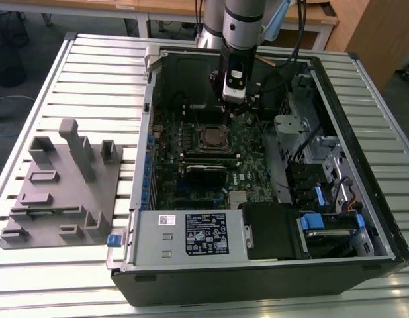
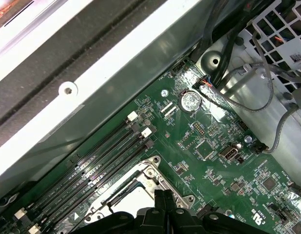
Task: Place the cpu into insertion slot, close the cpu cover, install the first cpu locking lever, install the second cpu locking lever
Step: 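Close the cpu cover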
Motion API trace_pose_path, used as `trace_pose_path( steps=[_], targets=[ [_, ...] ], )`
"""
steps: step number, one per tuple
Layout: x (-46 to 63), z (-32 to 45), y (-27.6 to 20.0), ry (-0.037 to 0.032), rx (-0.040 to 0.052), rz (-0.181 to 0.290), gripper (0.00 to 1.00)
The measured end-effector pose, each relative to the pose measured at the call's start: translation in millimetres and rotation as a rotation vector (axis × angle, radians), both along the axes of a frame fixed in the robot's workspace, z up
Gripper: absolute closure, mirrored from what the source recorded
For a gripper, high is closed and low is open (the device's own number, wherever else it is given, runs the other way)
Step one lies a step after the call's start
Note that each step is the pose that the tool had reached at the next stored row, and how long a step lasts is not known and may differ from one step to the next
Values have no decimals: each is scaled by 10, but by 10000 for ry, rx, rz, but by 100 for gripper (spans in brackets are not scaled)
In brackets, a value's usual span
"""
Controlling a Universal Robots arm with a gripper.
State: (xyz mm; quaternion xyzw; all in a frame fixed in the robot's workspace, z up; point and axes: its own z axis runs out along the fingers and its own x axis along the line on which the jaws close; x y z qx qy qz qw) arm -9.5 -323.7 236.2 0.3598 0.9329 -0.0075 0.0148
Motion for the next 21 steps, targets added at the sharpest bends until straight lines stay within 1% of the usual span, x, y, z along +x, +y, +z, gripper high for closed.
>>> trace_pose_path(
  steps=[17,21],
  targets=[
    [0,0,0,0,0,109,90],
    [0,0,0,0,0,226,90]
  ],
)
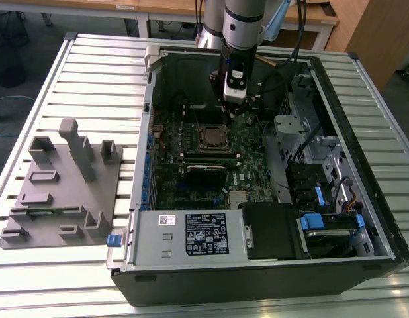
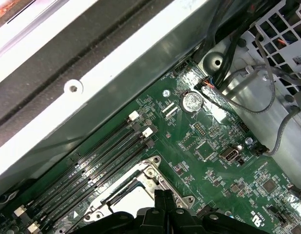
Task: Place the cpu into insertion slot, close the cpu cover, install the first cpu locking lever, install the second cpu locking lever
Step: 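Close the cpu cover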
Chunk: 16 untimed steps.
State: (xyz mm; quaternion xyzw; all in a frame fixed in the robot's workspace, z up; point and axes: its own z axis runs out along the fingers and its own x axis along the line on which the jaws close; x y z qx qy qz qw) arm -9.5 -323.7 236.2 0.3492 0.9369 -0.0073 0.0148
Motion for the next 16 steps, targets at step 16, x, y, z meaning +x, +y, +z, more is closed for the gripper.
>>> trace_pose_path(
  steps=[16],
  targets=[
    [0,0,0,0,0,76,90]
  ],
)
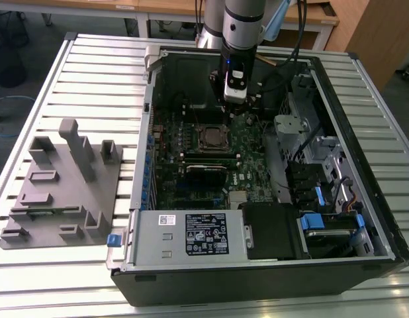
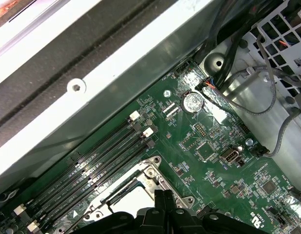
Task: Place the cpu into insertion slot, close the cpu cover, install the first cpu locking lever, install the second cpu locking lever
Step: 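Close the cpu cover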
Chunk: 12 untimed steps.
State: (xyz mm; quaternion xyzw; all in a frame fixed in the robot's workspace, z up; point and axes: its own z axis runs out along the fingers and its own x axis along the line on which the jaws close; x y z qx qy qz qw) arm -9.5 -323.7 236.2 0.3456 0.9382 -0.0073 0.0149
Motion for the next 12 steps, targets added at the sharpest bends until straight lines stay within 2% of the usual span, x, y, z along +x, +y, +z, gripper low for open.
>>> trace_pose_path(
  steps=[7,12],
  targets=[
    [0,0,0,0,0,23,90],
    [0,-1,0,0,1,538,90]
  ],
)
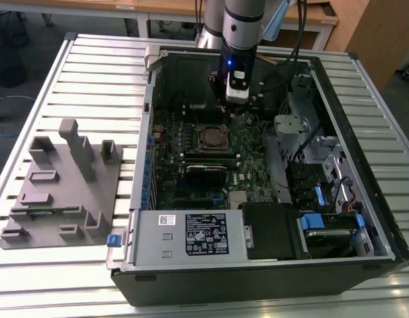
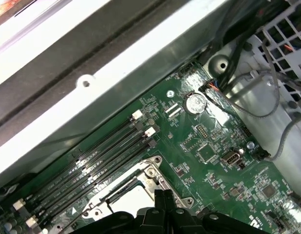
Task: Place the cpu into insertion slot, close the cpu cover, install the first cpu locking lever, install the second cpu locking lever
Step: 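Close the cpu cover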
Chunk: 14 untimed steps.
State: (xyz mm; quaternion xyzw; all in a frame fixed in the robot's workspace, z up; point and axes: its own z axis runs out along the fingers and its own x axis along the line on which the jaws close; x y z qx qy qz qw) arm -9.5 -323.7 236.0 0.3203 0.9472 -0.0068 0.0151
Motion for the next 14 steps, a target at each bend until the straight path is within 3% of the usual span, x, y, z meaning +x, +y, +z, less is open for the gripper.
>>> trace_pose_path(
  steps=[14],
  targets=[
    [0,-14,0,0,3,2367,90]
  ],
)
